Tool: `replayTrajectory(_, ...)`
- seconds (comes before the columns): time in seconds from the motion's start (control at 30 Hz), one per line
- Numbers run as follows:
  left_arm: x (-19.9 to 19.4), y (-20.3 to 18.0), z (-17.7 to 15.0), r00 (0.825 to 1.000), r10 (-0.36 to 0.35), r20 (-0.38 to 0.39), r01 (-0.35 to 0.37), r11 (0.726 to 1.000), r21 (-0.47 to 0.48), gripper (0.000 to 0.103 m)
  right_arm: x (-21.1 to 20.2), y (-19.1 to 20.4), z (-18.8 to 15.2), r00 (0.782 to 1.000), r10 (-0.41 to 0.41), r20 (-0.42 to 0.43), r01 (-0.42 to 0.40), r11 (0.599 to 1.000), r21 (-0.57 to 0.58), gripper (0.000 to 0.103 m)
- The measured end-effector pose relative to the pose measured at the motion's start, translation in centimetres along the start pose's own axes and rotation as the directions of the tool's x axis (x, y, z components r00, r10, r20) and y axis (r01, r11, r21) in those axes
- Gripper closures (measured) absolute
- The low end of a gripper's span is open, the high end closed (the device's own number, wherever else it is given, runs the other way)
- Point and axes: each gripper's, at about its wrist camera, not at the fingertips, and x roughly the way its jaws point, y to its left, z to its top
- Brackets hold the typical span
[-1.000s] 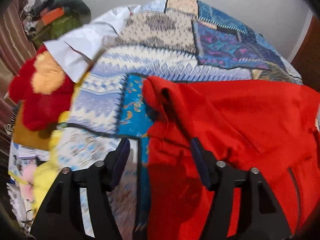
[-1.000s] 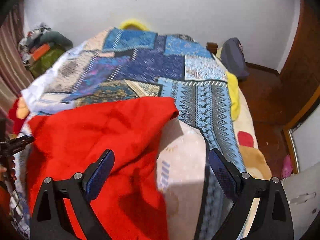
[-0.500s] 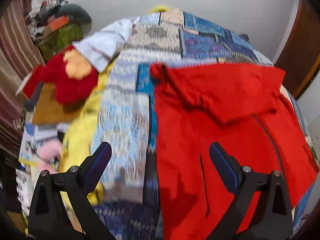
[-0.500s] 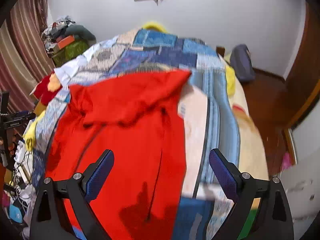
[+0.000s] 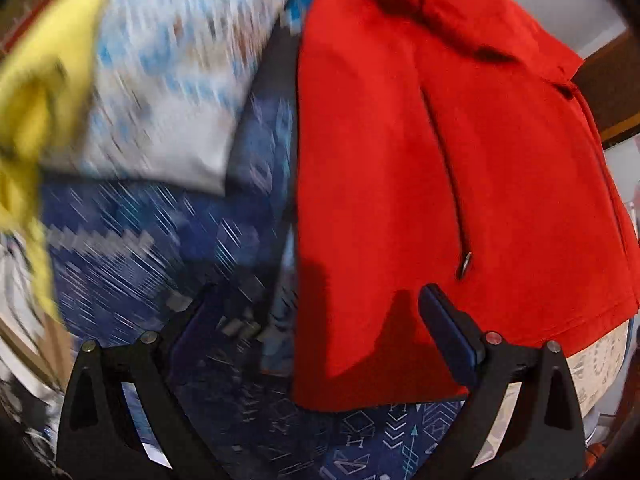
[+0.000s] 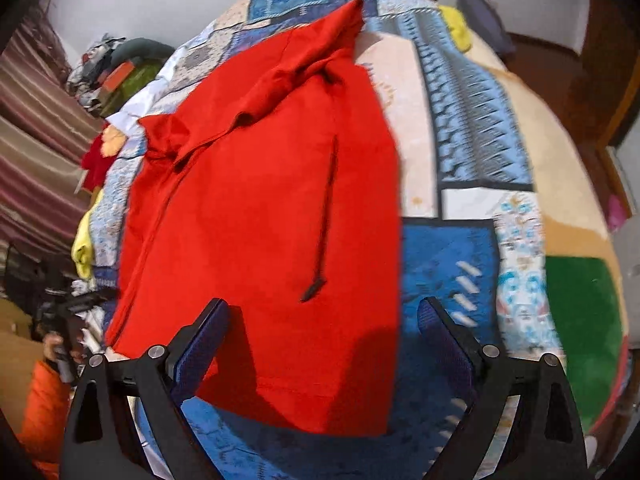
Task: Fold large clothes
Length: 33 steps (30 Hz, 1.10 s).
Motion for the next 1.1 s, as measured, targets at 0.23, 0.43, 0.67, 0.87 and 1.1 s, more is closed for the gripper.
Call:
replayTrajectory(0.23, 0.9, -2.6, -0.5, 0.999, -0.021, 0.027, 0.019, 0.999, 0.04, 0.032, 2.0, 0.6, 1.1, 1.0, 0.031, 0.002, -0.031, 0.999, 0.036, 0.035)
replayTrajectory(0.43, 1.4, -3.4, -0.1, 0.993, -0.12, -0.009, 0.12, 0.992, -0.035, 0.097, 1.9, 0.7, 1.3, 0.996, 0.089, 0.013, -0.089, 0.995, 0.045, 0.069)
replayTrajectory(0.67, -2.6, -8.6, 1.2, 0.989, -0.062, 0.133, 0.05, 0.995, 0.087, 0.099, 0.7, 2.2, 2.7, 0.991, 0.122, 0.058, -0.123, 0.992, 0.0, 0.087)
replayTrajectory(0.87, -9.0, -11.3, 5.3, 0.942, -0.064, 0.329, 0.027, 0.993, 0.114, 0.099, -0.8, 4.0, 5.6, 0.984, 0.121, 0.132, -0.115, 0.992, -0.051, 0.088)
replayTrajectory(1.1, -15.2, -9.7, 13.8, 0.859, -0.016, 0.512, -0.02, 0.998, 0.065, 0.099, -2.3, 5.3, 12.4, 0.965, 0.068, 0.254, -0.052, 0.996, -0.072, 0.088)
